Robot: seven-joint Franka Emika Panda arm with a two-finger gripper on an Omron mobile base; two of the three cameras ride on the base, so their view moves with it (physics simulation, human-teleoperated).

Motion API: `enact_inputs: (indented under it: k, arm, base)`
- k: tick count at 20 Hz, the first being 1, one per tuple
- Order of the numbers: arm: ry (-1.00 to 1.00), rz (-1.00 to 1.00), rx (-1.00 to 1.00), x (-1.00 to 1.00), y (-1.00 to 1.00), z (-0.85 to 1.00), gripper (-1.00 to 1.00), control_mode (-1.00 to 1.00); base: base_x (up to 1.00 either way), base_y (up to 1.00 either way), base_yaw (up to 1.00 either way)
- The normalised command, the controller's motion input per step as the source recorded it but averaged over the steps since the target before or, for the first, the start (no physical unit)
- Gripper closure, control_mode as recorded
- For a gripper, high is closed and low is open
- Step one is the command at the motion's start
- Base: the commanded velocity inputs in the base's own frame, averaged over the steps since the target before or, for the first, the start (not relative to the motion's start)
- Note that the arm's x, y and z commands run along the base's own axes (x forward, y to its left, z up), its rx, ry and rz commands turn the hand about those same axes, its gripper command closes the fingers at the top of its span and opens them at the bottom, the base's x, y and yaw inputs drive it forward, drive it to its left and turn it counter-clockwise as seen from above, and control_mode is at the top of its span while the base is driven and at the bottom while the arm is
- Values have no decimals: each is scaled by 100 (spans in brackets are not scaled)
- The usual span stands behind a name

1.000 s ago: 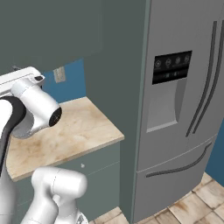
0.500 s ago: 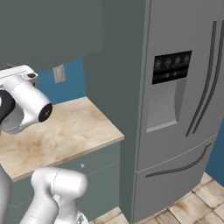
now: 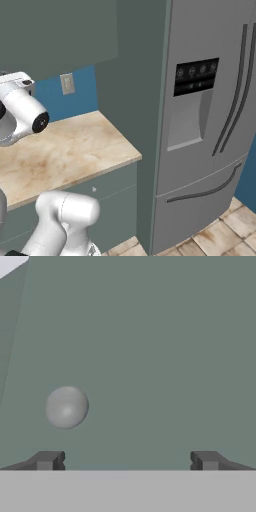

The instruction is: Close all open cabinet doors.

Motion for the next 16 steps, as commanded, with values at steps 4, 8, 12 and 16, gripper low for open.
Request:
enact_inputs:
  k: [4, 8, 12, 16]
  arm:
    - [0, -2, -3, 10, 45, 0, -100, -100]
    - [0, -3, -5, 4, 47, 0, -100, -100]
    - [2, -2, -1, 1, 36, 1, -100, -100]
    - [7, -1, 0, 0, 29, 3, -100, -100]
  base:
    - [0, 0, 0]
    - [0, 0, 0]
    - [0, 0, 0]
    - [0, 0, 0]
